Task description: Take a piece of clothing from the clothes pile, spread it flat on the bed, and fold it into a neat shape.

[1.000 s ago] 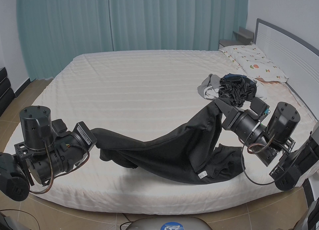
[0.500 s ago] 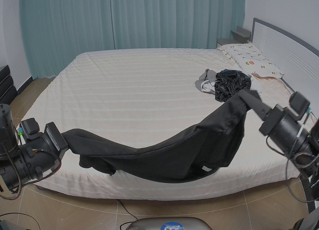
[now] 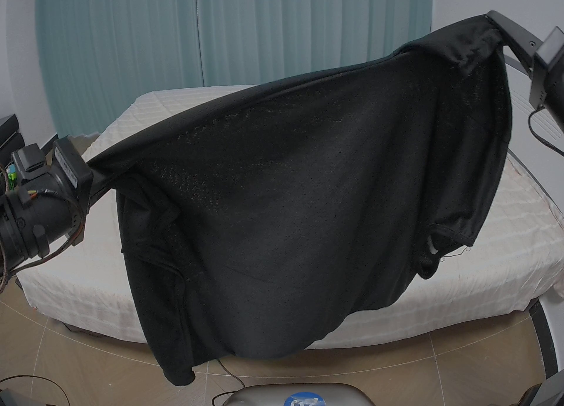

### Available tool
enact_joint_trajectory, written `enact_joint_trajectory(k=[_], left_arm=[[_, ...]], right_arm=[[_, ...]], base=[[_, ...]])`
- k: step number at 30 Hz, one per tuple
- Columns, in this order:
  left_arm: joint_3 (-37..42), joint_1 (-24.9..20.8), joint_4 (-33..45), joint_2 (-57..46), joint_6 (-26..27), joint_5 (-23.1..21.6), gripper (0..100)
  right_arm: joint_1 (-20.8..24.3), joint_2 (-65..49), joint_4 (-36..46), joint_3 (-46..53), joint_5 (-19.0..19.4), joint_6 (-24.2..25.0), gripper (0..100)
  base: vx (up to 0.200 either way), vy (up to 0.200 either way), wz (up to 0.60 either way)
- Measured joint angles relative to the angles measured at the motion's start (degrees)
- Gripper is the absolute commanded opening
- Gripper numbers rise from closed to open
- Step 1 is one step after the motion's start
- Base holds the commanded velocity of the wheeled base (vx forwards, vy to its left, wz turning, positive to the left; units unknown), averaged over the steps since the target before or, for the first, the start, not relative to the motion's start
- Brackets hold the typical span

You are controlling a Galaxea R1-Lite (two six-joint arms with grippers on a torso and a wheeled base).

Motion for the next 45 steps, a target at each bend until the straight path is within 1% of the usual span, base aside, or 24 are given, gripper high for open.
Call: enact_joint_trajectory(k=[4,10,15,22,27,32,37,41,42,45], left_arm=[[-2.5,1.8,0.0,4.0,-0.2,-0.4,0],[-6.0,4.3,0.0,11.3,-0.8,-3.3,0],[-9.4,6.0,-0.1,18.7,-2.8,-4.9,0],[-14.9,7.9,-0.6,29.3,-4.6,-5.5,0],[-18.6,9.2,-2.7,37.2,-4.9,-5.3,0],[-21.6,10.5,-4.8,44.4,-5.1,-5.2,0],[-25.2,11.3,-7.6,50.8,-5.3,-5.0,0],[-28.3,11.7,-8.6,54.9,-7.0,-4.9,0],[-28.9,11.7,-8.8,55.8,-7.3,-4.9,100],[-29.8,11.8,-8.8,56.7,-7.7,-4.8,100]], right_arm=[[-3.2,7.5,-0.9,-6.1,0.5,0.5,0],[-6.7,19.8,-2.3,-15.1,0.7,0.7,0],[-7.9,27.7,-4.0,-19.9,0.5,0.5,0],[-8.5,36.2,-9.3,-22.8,0.4,-1.4,0],[-8.8,41.9,-13.8,-23.4,0.1,-3.2,0],[-9.0,48.2,-18.3,-24.7,-1.5,-5.1,0],[-9.3,53.9,-19.8,-27.8,-2.2,-5.7,0],[-9.7,57.7,-19.7,-31.3,-2.6,-5.8,0],[-9.9,58.5,-19.7,-31.9,-2.6,-5.9,100],[-10.0,59.5,-19.6,-32.7,-2.6,-5.9,100]], base=[[0.2,0.0,0.0],[0.2,0.0,0.0],[0.2,0.0,0.0],[0.2,0.0,0.0],[0.0,0.0,0.0],[0.0,0.0,0.0],[0.0,0.0,0.0],[0.0,0.0,0.0],[0.0,0.0,0.0],[0.0,0.0,0.0]])
